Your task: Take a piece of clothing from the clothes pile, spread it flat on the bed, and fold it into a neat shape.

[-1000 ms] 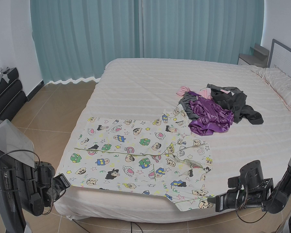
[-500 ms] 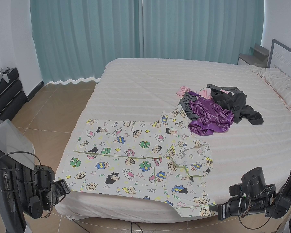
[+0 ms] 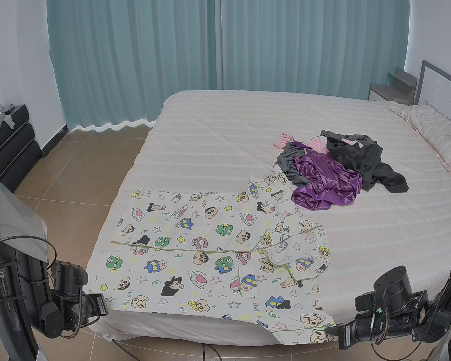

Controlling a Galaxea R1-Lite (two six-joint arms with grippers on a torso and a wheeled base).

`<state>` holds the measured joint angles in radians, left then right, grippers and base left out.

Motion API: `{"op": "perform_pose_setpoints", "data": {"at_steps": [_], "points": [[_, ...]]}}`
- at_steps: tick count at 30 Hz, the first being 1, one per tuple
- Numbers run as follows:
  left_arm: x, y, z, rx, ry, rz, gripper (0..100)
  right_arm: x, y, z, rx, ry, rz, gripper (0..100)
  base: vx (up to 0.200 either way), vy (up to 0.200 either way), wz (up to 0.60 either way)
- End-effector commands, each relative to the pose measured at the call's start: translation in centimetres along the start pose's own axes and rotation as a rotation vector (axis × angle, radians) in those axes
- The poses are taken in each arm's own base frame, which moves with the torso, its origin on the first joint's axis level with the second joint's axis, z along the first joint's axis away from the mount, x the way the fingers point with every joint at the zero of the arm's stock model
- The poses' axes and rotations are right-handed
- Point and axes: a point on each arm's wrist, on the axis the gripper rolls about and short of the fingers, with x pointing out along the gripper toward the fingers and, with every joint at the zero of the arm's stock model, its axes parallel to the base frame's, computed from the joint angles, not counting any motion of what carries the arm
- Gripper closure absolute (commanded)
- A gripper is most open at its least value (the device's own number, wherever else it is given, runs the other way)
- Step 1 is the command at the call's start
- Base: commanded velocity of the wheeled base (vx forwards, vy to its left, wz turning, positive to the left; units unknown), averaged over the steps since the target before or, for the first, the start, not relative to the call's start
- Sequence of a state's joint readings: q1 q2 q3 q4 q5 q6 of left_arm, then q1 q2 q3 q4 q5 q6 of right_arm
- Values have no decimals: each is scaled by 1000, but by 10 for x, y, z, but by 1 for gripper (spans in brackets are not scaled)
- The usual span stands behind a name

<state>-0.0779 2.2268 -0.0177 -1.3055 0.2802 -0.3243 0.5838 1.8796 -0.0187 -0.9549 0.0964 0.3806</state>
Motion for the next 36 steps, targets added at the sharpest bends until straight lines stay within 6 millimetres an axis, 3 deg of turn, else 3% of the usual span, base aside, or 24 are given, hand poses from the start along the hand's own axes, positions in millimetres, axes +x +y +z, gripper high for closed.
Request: {"op": "perform_pose_setpoints", "data": {"at_steps": [1,10,13,18,25,29,36], "points": [[-10,2,-4,38,45,5,100,-1,1,-6,-15,26,2,100,0,0,0],[-17,4,-6,84,82,14,100,-4,6,-9,-40,39,18,100,0,0,0],[-17,3,-1,80,48,5,100,-8,10,-1,-32,-19,55,100,0,0,0],[-13,-4,24,20,-68,-31,100,-11,21,23,41,-116,149,100,0,0,0],[-2,-14,51,-128,-156,-67,100,1,12,47,101,-175,122,100,0,0,0],[6,-15,63,-155,-113,-87,100,9,5,53,126,-176,104,100,0,0,0],[22,-28,100,-327,62,-150,100,24,-3,70,165,-199,90,100,0,0,0]]}}
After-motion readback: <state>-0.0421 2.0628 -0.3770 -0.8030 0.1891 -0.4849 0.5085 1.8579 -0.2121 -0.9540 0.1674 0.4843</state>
